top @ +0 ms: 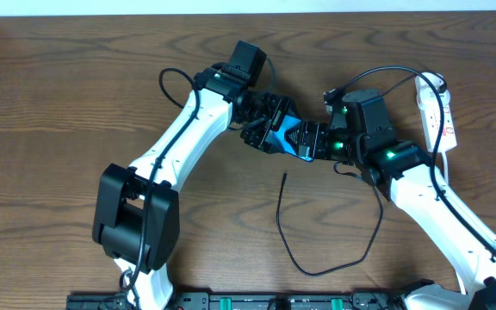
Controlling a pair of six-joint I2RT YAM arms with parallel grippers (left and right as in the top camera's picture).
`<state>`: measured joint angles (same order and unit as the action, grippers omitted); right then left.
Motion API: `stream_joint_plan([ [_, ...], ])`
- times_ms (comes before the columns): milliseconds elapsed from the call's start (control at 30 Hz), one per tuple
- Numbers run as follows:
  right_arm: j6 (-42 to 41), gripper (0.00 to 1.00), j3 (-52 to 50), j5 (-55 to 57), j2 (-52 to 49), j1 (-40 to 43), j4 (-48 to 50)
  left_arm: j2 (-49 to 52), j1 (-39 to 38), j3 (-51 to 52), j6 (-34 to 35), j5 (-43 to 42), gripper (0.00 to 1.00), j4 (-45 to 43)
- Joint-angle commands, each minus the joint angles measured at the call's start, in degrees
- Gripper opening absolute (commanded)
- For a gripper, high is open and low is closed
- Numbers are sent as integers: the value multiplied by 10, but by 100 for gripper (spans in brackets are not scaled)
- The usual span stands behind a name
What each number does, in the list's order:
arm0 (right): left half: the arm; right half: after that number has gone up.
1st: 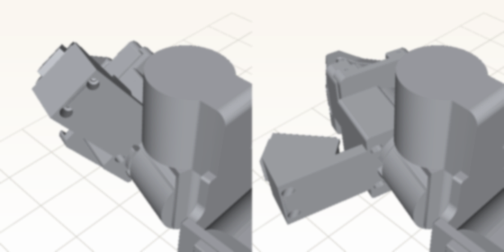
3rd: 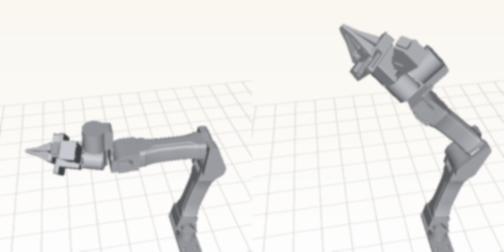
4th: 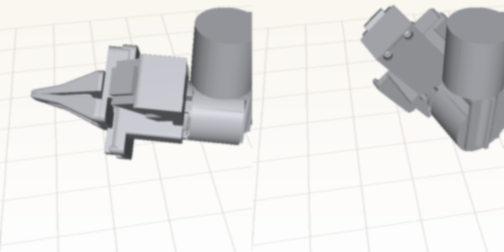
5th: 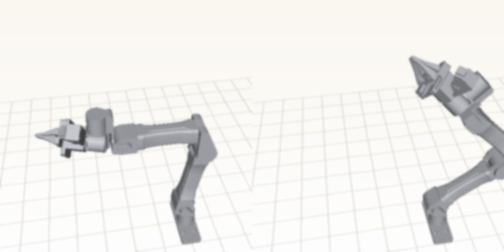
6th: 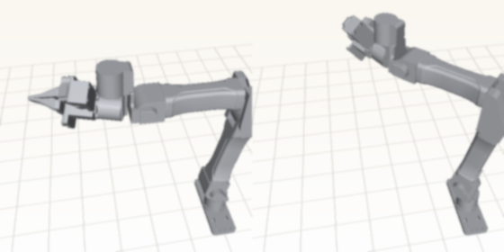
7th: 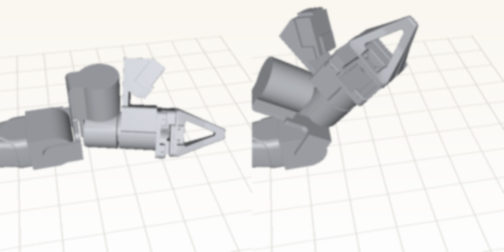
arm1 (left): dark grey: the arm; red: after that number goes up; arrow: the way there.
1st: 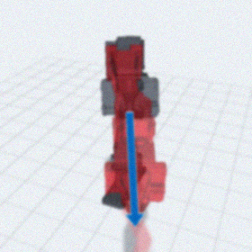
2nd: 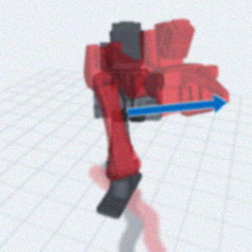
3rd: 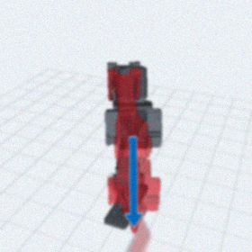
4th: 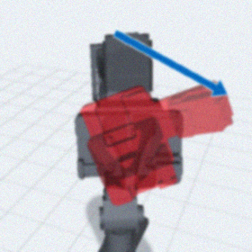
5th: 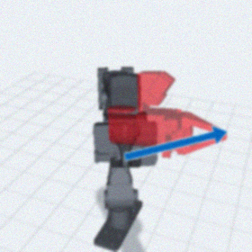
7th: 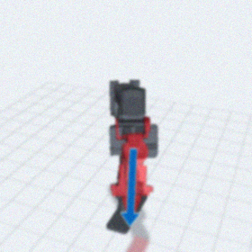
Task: Plug charger to phone and switch on socket
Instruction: 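Close the right gripper on the phone's edge beside the left gripper, then open the left gripper and release the phone to the right gripper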
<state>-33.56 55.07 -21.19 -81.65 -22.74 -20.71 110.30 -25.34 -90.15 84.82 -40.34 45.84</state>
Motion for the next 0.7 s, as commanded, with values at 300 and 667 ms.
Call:
stream_joint_plan([
  [300,-24,56,11,3,-5,-3,3,-17,-5,-19,15,-15,7,-4],
  [667,-24,44,11,3,-16,-3,3,-17,-7,-19,15,-27,7,-12],
])
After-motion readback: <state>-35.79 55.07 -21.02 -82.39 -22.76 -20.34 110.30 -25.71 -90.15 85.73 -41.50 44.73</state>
